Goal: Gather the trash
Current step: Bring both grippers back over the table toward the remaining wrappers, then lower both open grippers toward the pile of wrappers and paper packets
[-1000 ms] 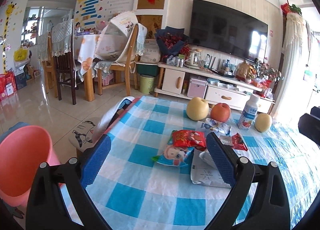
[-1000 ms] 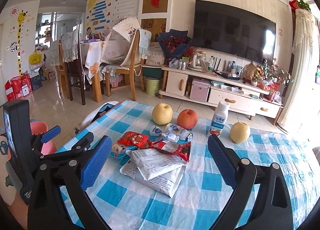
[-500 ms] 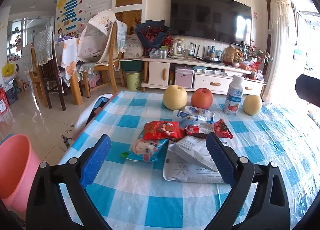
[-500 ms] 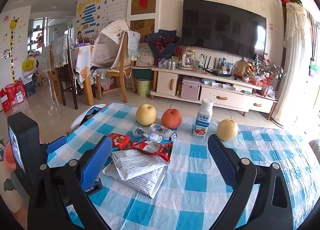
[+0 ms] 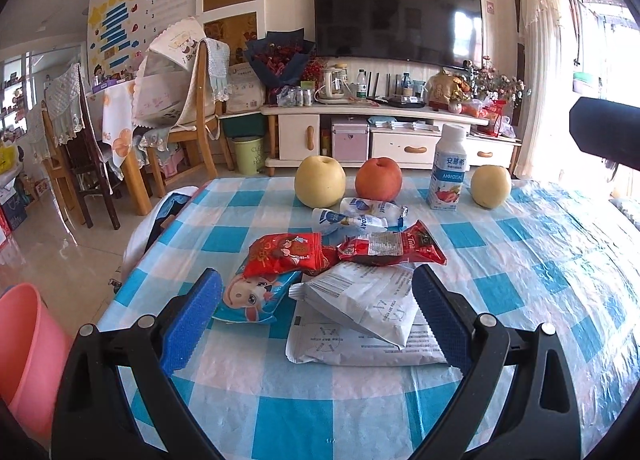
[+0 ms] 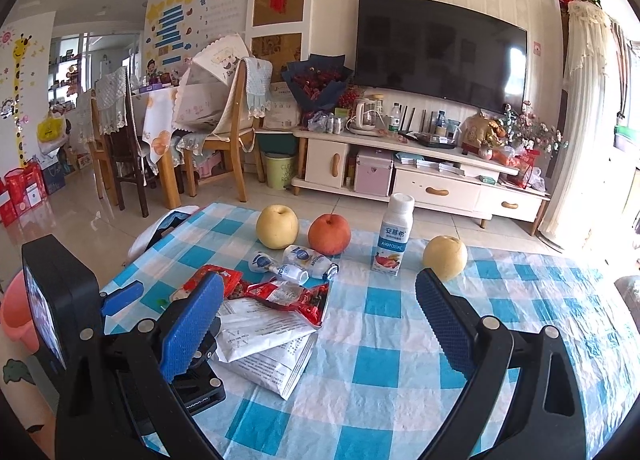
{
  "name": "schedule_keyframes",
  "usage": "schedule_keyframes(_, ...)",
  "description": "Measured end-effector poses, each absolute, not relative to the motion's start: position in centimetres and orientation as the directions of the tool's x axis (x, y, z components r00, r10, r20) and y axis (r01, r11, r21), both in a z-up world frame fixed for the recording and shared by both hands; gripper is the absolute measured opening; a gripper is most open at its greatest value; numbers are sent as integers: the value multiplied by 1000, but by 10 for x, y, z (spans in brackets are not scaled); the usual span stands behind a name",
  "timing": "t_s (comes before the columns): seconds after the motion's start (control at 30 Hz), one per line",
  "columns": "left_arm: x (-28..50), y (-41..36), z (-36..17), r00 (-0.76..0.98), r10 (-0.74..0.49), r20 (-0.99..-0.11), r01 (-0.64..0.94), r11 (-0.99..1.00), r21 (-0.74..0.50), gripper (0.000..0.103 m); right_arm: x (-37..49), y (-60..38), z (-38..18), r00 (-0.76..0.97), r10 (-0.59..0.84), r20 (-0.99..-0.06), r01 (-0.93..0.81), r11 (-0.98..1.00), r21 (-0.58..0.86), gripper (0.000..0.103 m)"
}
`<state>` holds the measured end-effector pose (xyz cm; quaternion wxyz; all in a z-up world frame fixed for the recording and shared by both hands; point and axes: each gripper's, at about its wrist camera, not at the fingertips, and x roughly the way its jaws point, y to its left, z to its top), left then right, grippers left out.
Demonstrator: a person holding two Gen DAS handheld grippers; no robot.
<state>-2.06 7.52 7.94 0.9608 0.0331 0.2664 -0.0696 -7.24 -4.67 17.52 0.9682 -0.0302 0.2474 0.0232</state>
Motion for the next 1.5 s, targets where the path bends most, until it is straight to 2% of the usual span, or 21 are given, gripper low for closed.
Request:
schedule_keyframes(0.47,4,70,74,821,-142,-553,178,984,11,96,-44,-45,156,845,5,-534,-66,993,-96,96)
schedule_keyframes(0.6,17,79,73,813,-139,-565,160,987,-13,96,-25,-59,145,810,0,-586,-44,997,-60,96)
schedule_keyframes(0.83,54,112,71,796,-139,-589,77,989,-129,96,11,-98,116,724,-3,-689,35,999,32,96)
schedule_keyframes(0.93,72,123,67,777,-162,-609,52,980,-194,96,22,-107,102,688,39,-725,32,996,84,96)
schedule_keyframes(1.13,113,132,46,718,-188,-670,5,964,-265,96,38,-102,76,593,226,-773,2,959,282,96)
schedule_keyframes(1.3,141,134,24,648,-205,-733,-50,949,-310,96,45,-75,68,549,279,-788,-56,953,298,96)
schedule_keyframes(1.5,157,138,14,603,-213,-769,-90,939,-331,96,55,-63,52,500,334,-799,-50,932,358,96)
